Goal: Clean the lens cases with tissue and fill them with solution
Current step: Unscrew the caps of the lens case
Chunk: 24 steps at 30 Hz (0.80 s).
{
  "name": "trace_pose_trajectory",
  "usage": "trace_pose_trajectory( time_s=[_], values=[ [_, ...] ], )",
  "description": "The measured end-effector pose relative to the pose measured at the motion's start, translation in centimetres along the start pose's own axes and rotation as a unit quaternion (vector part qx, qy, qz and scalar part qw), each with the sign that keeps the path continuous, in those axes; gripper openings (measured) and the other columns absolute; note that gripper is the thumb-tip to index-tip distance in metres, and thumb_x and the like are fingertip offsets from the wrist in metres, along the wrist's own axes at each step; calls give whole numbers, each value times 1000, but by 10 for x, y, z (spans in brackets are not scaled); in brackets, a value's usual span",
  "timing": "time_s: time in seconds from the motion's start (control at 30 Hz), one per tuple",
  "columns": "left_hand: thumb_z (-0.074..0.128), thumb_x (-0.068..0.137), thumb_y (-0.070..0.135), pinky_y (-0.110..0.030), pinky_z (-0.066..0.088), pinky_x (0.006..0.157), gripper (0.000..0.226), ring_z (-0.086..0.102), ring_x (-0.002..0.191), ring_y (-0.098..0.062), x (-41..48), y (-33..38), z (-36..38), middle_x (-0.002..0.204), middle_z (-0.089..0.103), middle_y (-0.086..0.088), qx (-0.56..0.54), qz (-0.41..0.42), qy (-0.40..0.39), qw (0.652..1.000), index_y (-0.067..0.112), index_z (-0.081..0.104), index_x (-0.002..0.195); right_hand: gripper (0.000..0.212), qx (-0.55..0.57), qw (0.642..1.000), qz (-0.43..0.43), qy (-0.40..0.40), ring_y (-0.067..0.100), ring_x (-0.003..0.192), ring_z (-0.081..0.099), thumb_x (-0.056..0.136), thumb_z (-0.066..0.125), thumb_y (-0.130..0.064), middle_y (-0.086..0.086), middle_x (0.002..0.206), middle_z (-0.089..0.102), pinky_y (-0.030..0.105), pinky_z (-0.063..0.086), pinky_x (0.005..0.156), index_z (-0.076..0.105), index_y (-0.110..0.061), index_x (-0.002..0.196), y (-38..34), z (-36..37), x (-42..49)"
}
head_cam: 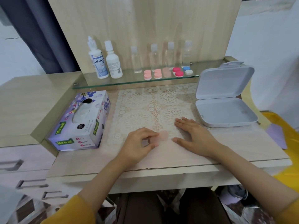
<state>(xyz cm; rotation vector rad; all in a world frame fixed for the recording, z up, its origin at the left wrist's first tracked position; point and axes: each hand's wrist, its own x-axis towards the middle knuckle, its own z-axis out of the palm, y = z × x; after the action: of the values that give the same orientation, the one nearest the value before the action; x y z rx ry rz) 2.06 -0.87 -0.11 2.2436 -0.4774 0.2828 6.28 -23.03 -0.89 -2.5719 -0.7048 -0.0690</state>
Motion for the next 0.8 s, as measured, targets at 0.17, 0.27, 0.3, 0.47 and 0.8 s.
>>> trace_pose_trajectory(
  time_s=[0.17,0.27,0.3,0.47,0.8],
  values=[
    [73,74,7,-13,45,88,34,58,97,-5,0,-1,-3,102,66,4,-5,-14,-13,1000,15,68,107,71,9,1000,1,-10,6,140,15,83,58,-52,-8,150,26,26,7,116,35,-19,141,-1,-4,0],
    [75,73,18,-11,43,86,39,56,97,-3,1,1,-7,102,63,10,-1,-17,-24,1000,17,66,111,73,35,999,-2,-4,8,137,25,76,64,-55,-9,147,34,32,13,115,42,-24,137,-10,-10,-1],
    [75,72,23,-9,42,85,41,56,97,-2,2,2,-8,101,62,12,4,-18,-23,1000,18,66,111,71,45,999,-9,5,8,135,30,73,65,-57,-9,144,39,30,18,113,46,-27,134,-14,-11,-1],
    [76,74,21,-9,39,87,39,54,97,-5,1,1,-10,103,61,7,28,-41,-41,998,18,66,111,54,53,998,-25,13,10,103,43,75,69,-48,-11,110,55,21,31,92,54,-34,125,-31,-6,0],
    [67,82,19,-17,37,91,34,50,98,-10,12,1,-9,102,57,6,67,-36,-100,992,19,64,116,31,103,993,-28,42,2,72,51,73,72,-36,-19,79,52,24,33,78,71,-23,101,-31,4,5]
  ],
)
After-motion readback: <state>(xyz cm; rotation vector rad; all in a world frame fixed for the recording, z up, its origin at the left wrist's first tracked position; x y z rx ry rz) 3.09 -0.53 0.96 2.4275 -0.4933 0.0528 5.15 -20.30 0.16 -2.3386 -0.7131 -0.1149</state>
